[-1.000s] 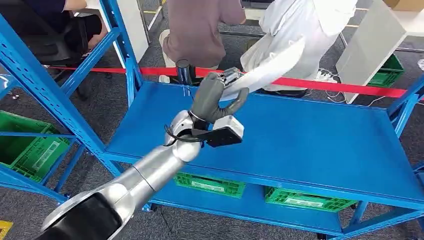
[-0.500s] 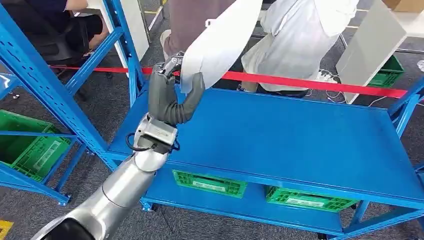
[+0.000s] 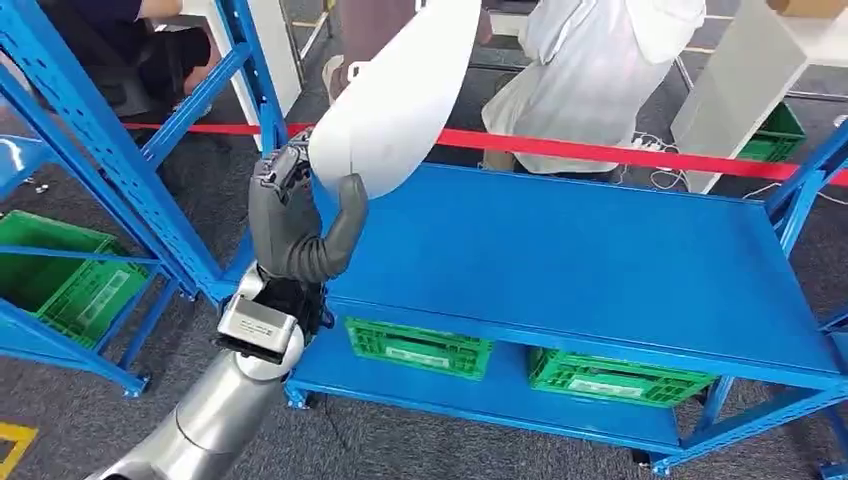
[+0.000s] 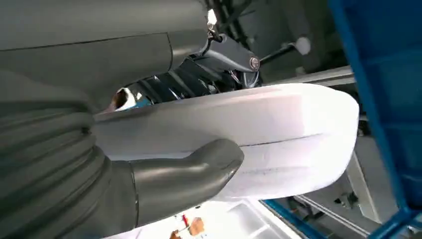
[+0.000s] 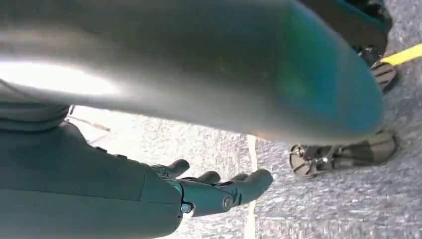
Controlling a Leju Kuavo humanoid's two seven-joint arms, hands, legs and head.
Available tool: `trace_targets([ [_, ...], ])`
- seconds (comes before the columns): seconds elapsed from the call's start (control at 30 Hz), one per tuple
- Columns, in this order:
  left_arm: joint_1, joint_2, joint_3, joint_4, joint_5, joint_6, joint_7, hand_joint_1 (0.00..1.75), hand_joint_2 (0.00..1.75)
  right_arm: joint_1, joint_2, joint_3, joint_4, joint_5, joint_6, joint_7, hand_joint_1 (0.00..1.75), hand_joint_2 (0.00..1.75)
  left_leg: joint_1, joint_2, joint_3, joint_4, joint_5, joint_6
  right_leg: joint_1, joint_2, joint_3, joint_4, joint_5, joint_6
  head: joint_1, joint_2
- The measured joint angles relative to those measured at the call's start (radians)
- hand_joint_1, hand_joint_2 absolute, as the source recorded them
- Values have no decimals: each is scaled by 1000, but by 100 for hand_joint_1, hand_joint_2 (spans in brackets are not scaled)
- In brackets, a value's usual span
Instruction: Take the parts from the cabinet and place them on the table.
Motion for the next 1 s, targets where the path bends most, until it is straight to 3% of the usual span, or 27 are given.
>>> trace_targets([
  [0.03, 10, 8, 5, -10, 10, -6, 1, 175, 175, 2, 3, -2, 0, 1, -1, 0, 0, 0, -6, 0, -6, -1, 6, -7, -10, -1, -6, -9, 14, -7, 0, 0],
  [0.07, 23, 17, 12, -23, 26, -19, 1, 175, 175, 1, 6, -4, 0, 2, -1, 0, 0, 0, -1, -4, -15, 12, -23, -16, -13, -6, -16, -12, 26, -14, 0, 0],
  [0.1, 30, 28, 16, -33, 38, -32, 3, 175, 175, 1, 6, -4, 0, 3, -1, 0, 0, 0, 2, -4, -28, 50, -77, -23, -15, -6, -27, -13, 36, -23, -8, 0],
  [0.17, 45, 41, 24, -47, 49, -44, 2, 175, 175, 2, 6, -5, 0, 3, -1, 0, 0, 0, 11, -4, -65, 190, -192, -36, -15, -7, -56, -13, 57, -24, -10, 0],
  [0.2, 52, 47, 27, -52, 50, -46, 2, 175, 175, 3, 6, -5, 0, 3, -1, 0, 0, 0, 14, -4, -77, 256, -224, -40, -15, -8, -72, -12, 69, -23, -10, 0],
  [0.23, 61, 54, 29, -57, 52, -47, 1, 175, 175, 3, 6, -5, 0, 3, -1, 0, 0, 0, 17, -3, -74, 294, -223, -43, -16, -8, -88, -12, 81, -21, -10, 0],
  [0.3, 76, 68, 31, -66, 58, -52, -4, 175, 175, 3, 6, -5, 0, 3, -1, 0, 0, 0, 21, -3, -12, 253, -154, -47, -20, -11, -120, -10, 106, -14, -10, 0],
  [0.33, 79, 73, 32, -71, 62, -53, -9, 175, 175, 3, 7, -5, 0, 4, -1, 0, 0, 0, 23, -3, 46, 185, -123, -48, -23, -11, -135, -9, 117, -9, -10, 0],
  [0.37, 79, 76, 34, -76, 64, -53, -12, 175, 175, 2, 7, -5, 0, 5, -1, 0, 0, 0, 25, -3, 113, 100, -122, -49, -25, -11, -145, -7, 129, -3, -11, 0],
  [0.4, 79, 79, 36, -82, 68, -53, -16, 175, 175, 2, 6, -5, -1, 5, -1, 0, 0, 0, 24, -5, 181, 6, -164, -48, -21, -9, -151, -5, 137, 5, -13, 0],
  [0.43, 85, 81, 37, -87, 71, -53, -22, 175, 175, 3, 7, -5, -1, 5, -1, 0, 0, 0, 18, -11, 191, -21, -172, -31, -22, -8, -150, -8, 151, 13, -13, 0],
  [0.53, 95, 91, 46, -90, 77, -53, -27, 175, 175, 7, 7, -6, -1, 5, 0, 0, 0, 0, 13, -9, 167, -23, -149, -2, -25, -6, -146, -30, 187, 37, -16, 0],
  [0.57, 95, 92, 46, -90, 80, -53, -27, 175, 175, 9, 7, -8, -1, 4, 0, 0, 0, 0, 18, -3, 155, -24, -134, 10, -30, -6, -153, -23, 171, 40, -17, 0],
  [0.6, 96, 92, 46, -93, 80, -53, -27, 175, 175, 7, 7, -9, -1, 4, 0, 0, 0, 0, 18, -3, 140, -24, -121, 18, -28, -6, -168, 6, 112, 41, -13, 0],
  [0.67, 98, 94, 46, -94, 80, -53, -28, 175, 175, 9, 8, -9, -1, 5, 1, 1, 0, 0, 15, -2, 106, -24, -93, 25, -24, -6, -209, 160, -29, 44, -8, 0],
  [0.7, 101, 95, 46, -93, 81, -53, -28, 175, 175, 8, 8, -9, -1, 4, 0, 0, 0, 0, 12, -1, 90, -22, -78, 26, -22, -6, -226, 245, -66, 45, -7, 0],
  [0.73, 105, 97, 46, -94, 81, -53, -28, 175, 175, 7, 8, -9, -1, 4, 0, 0, 0, 0, 9, -1, 72, -20, -65, 27, -19, -6, -229, 300, -69, 43, -6, 0],
  [0.77, 109, 98, 47, -94, 81, -53, -27, 175, 175, 7, 8, -9, -1, 5, 0, 0, 0, 0, 6, 0, 54, -18, -53, 27, -16, -6, -216, 318, -45, 38, -6, 0],
  [0.8, 111, 99, 47, -94, 81, -53, -28, 175, 175, 7, 8, -9, -1, 5, -2, 0, 0, 0, 3, 1, 37, -14, -42, 27, -12, -6, -179, 293, -8, 31, -6, 0],
  [0.83, 111, 100, 47, -94, 81, -53, -28, 175, 175, 7, 8, -9, -1, 5, -2, 0, 0, 0, 1, 0, 20, -10, -32, 26, -6, -5, -116, 224, 22, 20, -6, 0],
  [0.87, 111, 101, 48, -96, 81, -53, -28, 175, 175, 6, 8, -9, -1, 5, -2, 0, 0, 0, -1, 0, 8, -7, -22, 24, 0, -5, -39, 130, 23, 9, -6, 0],
  [0.9, 111, 102, 49, -100, 81, -53, -28, 175, 175, 3, 5, -9, -2, 5, -2, 0, 0, 0, -2, 1, 2, -2, -16, 21, 8, -5, 29, 34, -22, -6, -7, 0],
  [0.93, 111, 103, 52, -105, 81, -52, -29, 175, 175, 2, 5, -9, -3, 5, -2, -1, 0, 0, -5, 2, -1, 0, -10, 16, 9, -6, 59, -26, -44, -8, -8, 0],
  [1.0, 113, 103, 55, -113, 81, -45, -32, 175, 175, 2, 5, -10, -3, 4, 0, -3, 0, 0, 0, 5, 0, -10, 10, 4, 16, -4, 51, -22, -30, -14, -4, 0],
])
